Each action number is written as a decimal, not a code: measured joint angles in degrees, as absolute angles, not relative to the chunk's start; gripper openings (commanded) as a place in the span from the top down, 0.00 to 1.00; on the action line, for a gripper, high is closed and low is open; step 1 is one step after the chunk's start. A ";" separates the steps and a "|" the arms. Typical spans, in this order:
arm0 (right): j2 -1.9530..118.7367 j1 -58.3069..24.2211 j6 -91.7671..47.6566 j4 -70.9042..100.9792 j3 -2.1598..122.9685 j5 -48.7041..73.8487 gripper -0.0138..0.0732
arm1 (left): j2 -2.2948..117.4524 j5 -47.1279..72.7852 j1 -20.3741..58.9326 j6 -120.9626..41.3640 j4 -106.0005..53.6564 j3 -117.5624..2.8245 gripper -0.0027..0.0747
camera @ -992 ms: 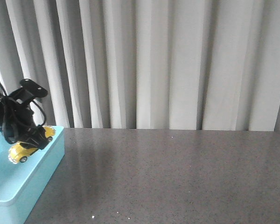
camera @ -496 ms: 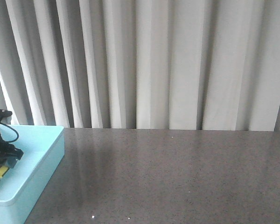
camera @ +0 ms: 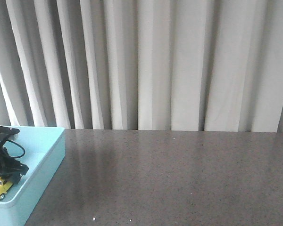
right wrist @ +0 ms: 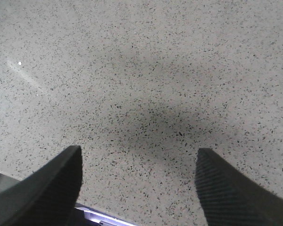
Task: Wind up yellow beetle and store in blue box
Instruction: 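Lower the car into the blue box and open the left gripper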
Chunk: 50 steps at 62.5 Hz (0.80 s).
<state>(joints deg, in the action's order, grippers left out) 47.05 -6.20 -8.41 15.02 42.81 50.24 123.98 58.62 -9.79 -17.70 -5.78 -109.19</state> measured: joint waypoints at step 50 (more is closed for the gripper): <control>47.05 -6.22 -8.41 15.07 42.81 50.77 0.28 | 123.98 58.52 -9.90 -17.65 -5.73 -109.19 0.36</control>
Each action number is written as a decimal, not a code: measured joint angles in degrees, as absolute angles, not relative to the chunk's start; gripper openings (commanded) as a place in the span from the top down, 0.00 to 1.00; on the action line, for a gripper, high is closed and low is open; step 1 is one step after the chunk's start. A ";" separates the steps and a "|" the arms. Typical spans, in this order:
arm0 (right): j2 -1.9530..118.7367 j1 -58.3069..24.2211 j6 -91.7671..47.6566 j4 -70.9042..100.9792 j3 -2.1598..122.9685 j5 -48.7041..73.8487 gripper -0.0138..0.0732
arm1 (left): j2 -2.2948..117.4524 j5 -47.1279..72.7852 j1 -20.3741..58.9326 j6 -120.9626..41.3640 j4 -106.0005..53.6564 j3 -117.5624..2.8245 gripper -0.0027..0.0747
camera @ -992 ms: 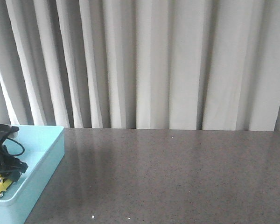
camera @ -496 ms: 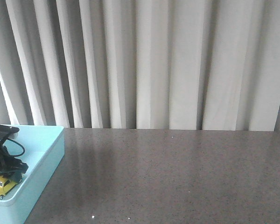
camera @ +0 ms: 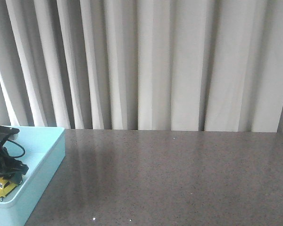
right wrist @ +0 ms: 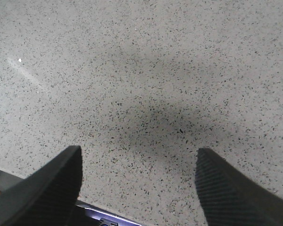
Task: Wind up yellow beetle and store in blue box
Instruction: 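Lower the car into the blue box and open the left gripper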
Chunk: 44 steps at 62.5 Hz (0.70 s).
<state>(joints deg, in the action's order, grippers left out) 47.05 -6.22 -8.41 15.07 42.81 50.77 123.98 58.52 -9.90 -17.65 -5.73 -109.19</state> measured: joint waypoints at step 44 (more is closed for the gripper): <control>47.05 -6.35 -8.41 15.07 42.81 51.48 0.28 | 93.05 48.91 -5.57 -1.74 -1.56 -78.98 0.36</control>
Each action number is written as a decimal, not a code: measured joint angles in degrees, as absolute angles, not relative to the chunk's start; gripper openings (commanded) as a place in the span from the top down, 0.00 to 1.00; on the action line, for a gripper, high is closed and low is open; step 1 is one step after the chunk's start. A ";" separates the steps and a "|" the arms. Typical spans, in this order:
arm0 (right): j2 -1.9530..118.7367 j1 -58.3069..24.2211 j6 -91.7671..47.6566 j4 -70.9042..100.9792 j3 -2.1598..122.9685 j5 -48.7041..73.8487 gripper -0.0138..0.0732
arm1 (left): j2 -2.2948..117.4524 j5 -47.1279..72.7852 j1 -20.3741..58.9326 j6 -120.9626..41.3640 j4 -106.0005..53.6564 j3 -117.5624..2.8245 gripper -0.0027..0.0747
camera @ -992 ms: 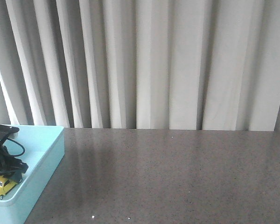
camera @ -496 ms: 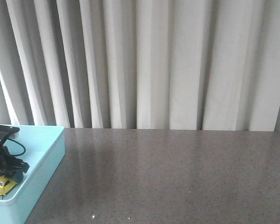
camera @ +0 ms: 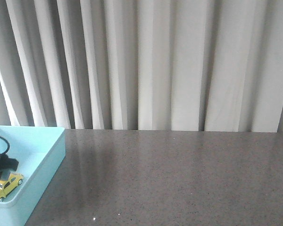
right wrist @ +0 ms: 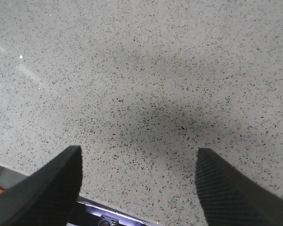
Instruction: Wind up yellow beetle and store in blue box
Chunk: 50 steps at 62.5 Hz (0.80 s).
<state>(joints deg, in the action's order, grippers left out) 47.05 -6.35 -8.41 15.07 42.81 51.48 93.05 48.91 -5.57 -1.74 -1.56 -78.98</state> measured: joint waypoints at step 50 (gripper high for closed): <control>47.05 -6.35 -9.28 14.74 42.81 51.67 0.28 | 73.24 44.05 -4.65 -0.61 -2.93 -53.41 0.41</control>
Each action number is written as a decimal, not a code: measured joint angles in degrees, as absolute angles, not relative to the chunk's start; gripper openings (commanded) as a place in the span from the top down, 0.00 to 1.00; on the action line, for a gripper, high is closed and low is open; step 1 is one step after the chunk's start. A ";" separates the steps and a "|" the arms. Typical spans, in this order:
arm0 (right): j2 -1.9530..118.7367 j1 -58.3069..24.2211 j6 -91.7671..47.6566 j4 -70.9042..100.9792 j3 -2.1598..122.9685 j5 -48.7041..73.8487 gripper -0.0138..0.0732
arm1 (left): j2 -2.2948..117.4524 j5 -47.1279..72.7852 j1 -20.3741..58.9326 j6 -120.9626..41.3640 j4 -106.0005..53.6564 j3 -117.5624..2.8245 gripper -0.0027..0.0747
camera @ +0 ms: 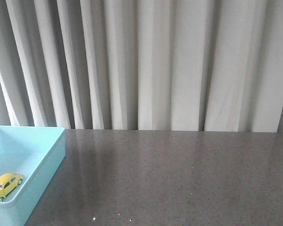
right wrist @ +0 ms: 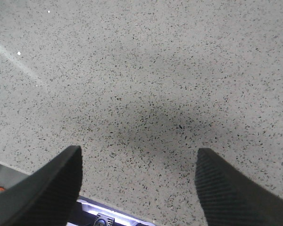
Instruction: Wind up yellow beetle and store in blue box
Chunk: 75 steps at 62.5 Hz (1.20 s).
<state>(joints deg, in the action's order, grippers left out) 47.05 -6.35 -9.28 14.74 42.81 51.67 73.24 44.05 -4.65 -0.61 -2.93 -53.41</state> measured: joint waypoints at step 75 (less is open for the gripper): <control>47.05 -6.35 -9.56 14.49 42.62 51.67 0.85 | 73.24 41.23 -4.65 -1.23 -2.68 -53.41 0.95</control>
<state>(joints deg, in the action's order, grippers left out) 47.05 -6.35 -9.56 14.49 42.62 51.67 73.24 41.23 -4.65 -1.23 -2.68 -53.41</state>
